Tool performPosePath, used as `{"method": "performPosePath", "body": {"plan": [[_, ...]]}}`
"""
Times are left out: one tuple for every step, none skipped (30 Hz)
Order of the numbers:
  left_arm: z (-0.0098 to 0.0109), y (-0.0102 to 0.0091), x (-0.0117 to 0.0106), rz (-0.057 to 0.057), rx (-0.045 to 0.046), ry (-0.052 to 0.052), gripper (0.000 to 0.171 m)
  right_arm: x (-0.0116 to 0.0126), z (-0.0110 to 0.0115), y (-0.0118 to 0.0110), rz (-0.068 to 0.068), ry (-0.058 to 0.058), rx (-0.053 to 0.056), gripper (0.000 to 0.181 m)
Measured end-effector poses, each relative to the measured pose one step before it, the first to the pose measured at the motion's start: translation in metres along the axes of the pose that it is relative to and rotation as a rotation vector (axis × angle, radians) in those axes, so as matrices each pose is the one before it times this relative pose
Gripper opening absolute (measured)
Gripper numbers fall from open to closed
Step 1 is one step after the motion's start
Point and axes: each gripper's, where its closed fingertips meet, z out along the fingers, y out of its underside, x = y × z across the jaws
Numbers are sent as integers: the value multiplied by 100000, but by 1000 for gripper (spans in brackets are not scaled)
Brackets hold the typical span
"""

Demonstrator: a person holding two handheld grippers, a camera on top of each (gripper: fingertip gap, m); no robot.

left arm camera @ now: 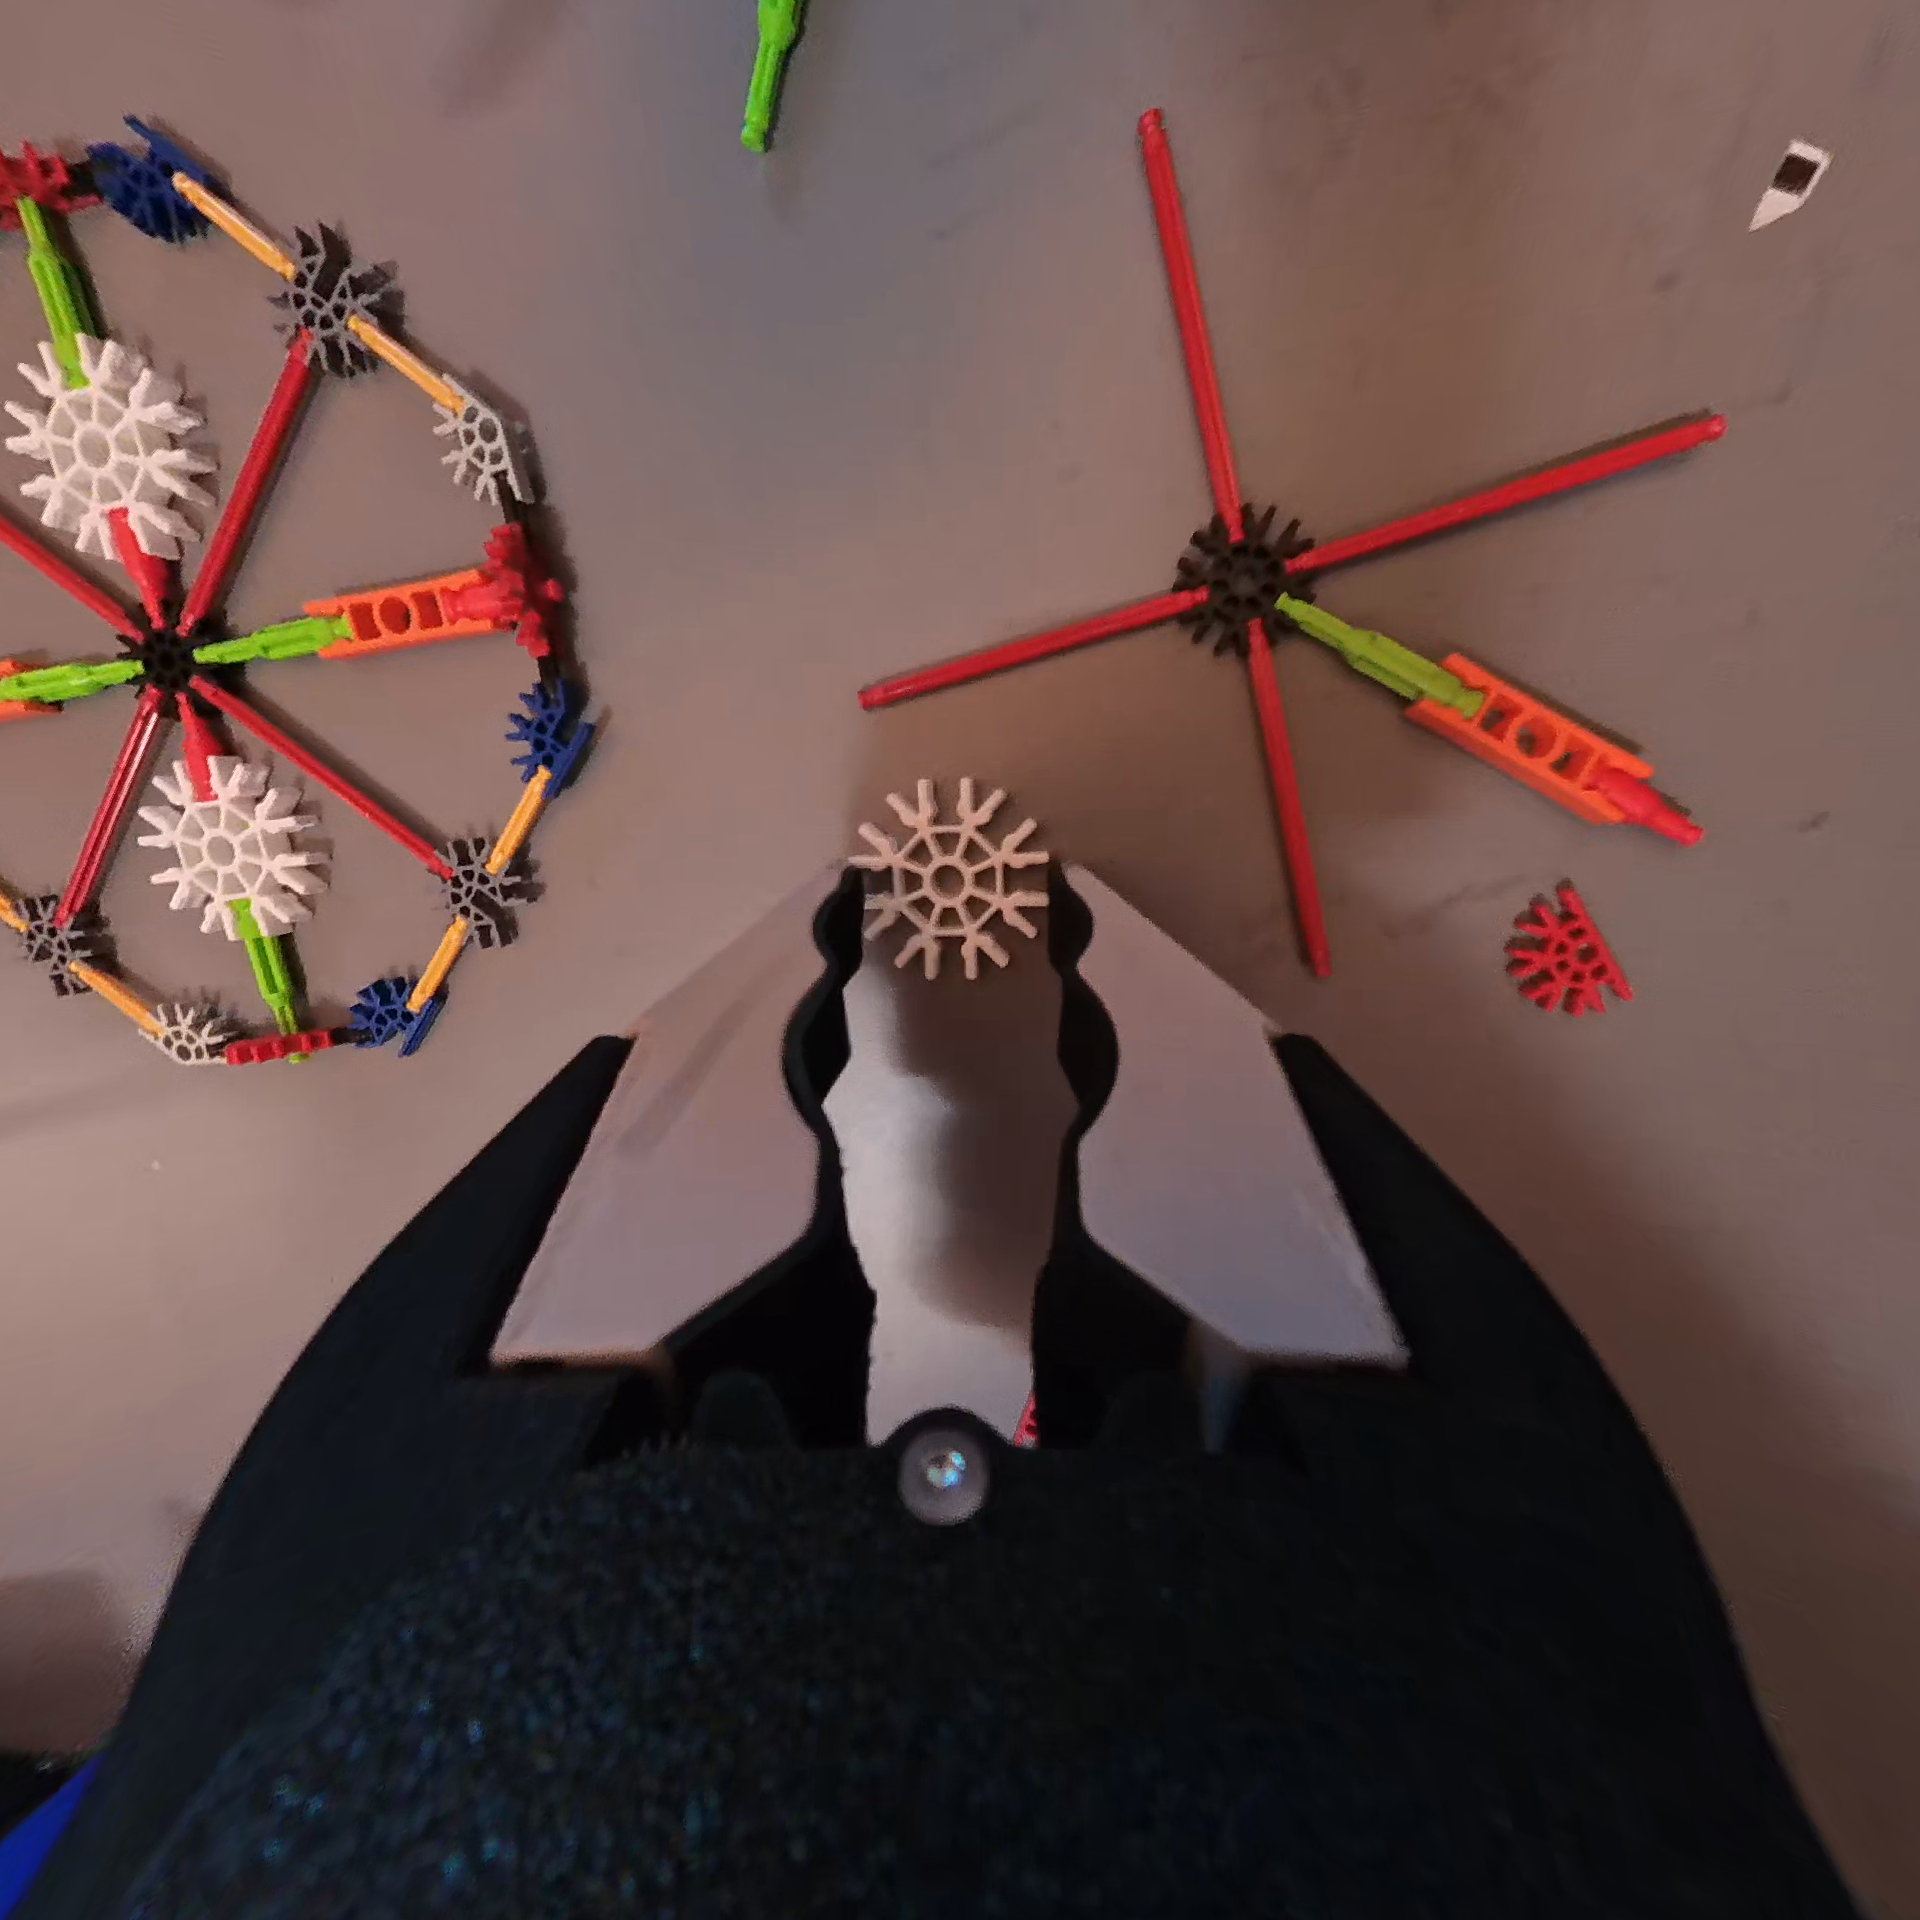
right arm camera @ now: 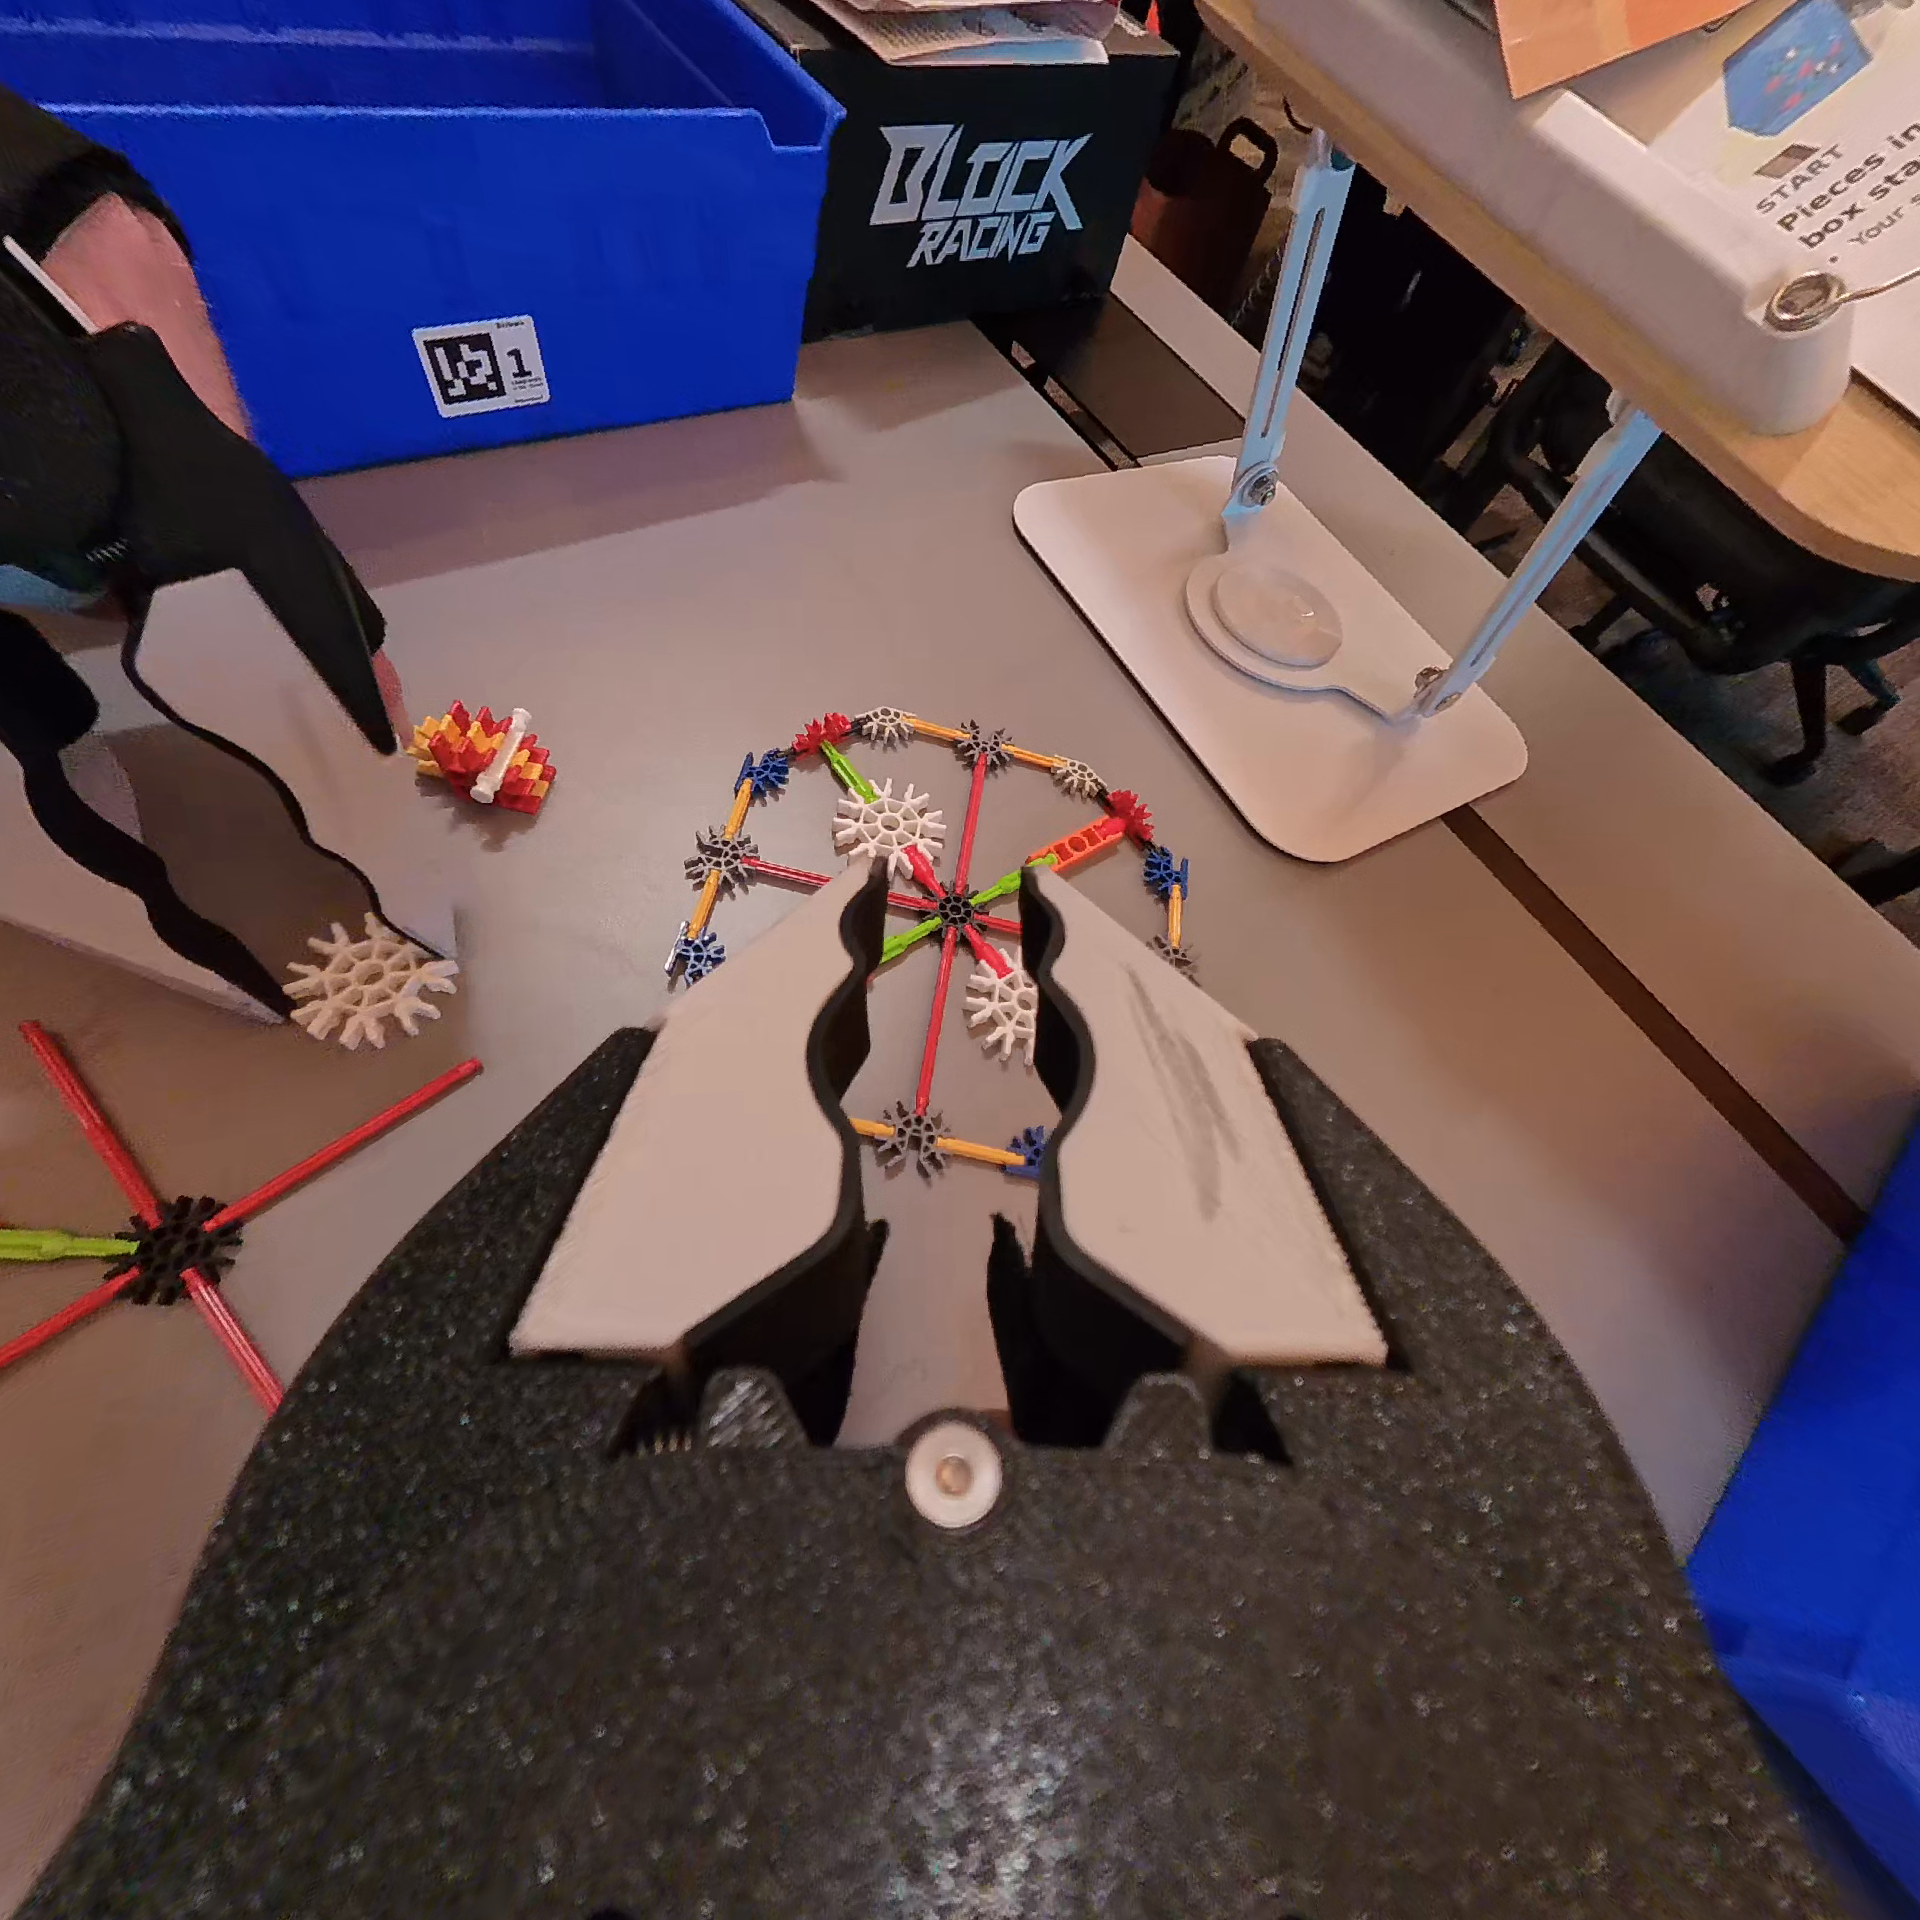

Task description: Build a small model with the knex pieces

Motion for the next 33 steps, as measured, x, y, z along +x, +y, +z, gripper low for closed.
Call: {"method": "performPosePath", "body": {"plan": [[-18,10,28,-34,122,-142,35,-45,67,69,74,-234,-252,25],[-59,18,105,267,141,252,33,-52,55,66,29,-260,-293,25],[-64,28,138,176,0,503,32,-95,44,28,-29,-341,-175,25],[-73,-51,39,139,332,-272,29,-124,13,-33,-150,-421,-32,25],[-106,-83,-63,-20,559,-807,26,-142,-17,-87,-335,-379,116,25],[-97,-18,54,-14,258,-135,21,-116,-44,-97,-393,-190,239,24],[-54,94,42,-509,-365,16,21,-68,-44,-59,-154,-37,190,24],[-37,230,84,-727,-898,308,22,-20,-32,-17,96,15,78,25],[-122,158,23,46,-84,-205,25,26,-22,20,174,38,0,25],[-235,80,14,-228,632,-65,29,42,-6,55,270,20,-33,25],[-422,147,-126,-1152,375,-668,34,58,-12,54,387,-67,-22,25],[-629,219,-191,-677,255,-1030,34,59,-12,53,324,-95,-15,25],[-854,223,-239,102,685,-1437,34,53,-16,22,143,-10,17,25],[-1047,273,-162,-385,895,-558,34,27,-36,11,32,-2,43,25],[-1253,423,-273,-1007,593,-778,33,18,-35,-15,-31,-9,35,25],[-1393,515,-619,-1067,555,-2479,33,2,-34,-23,-96,1,55,25],[-1374,461,-568,-1213,893,-1859,32,-23,-42,-51,-47,-118,138,25],[-1144,361,-173,-1331,1253,380,29,-74,-5,-58,94,-300,199,25],[-777,272,193,-1784,1091,2003,25,-93,23,-39,91,-395,75,25],[-246,305,399,-1444,-95,1902,24,-126,79,38,-80,-467,-263,25],[291,333,603,-184,-1046,1408,24,-157,82,82,-246,-628,-526,25],[728,319,812,625,-1665,1332,24,-220,91,98,-396,-885,-589,25],[945,185,854,649,-1457,1011,24,-346,50,27,-605,-1444,-374,25],[791,168,419,1833,-2535,-1390,23,-485,33,-70,-681,-2009,76,25],[328,120,-433,1877,-3445,-7106,22,-466,19,-133,-513,-1762,445,24],[55,-815,656,-159,2437,647,20,-378,59,-106,-316,-1163,348,25],[-30,-1240,1341,-2252,4833,5863,20,-273,82,-24,-201,-719,97,24],[167,-762,759,-1021,1868,2090,20,-209,100,55,-126,-530,-134,25],[278,-398,-54,661,0,-3248,20,-149,96,112,-84,-432,-343,25],[357,-284,226,-390,-74,-984,20,-83,53,119,-74,-278,-432,25],[484,-276,589,-2662,672,2117,20,-5,6,106,-44,-57,-395,25],[579,31,228,-2447,-268,75,20,28,-64,30,-62,118,-145,25],[592,562,-337,-285,-2977,-3536,21,10,-124,-87,-71,39,444,25]]}}
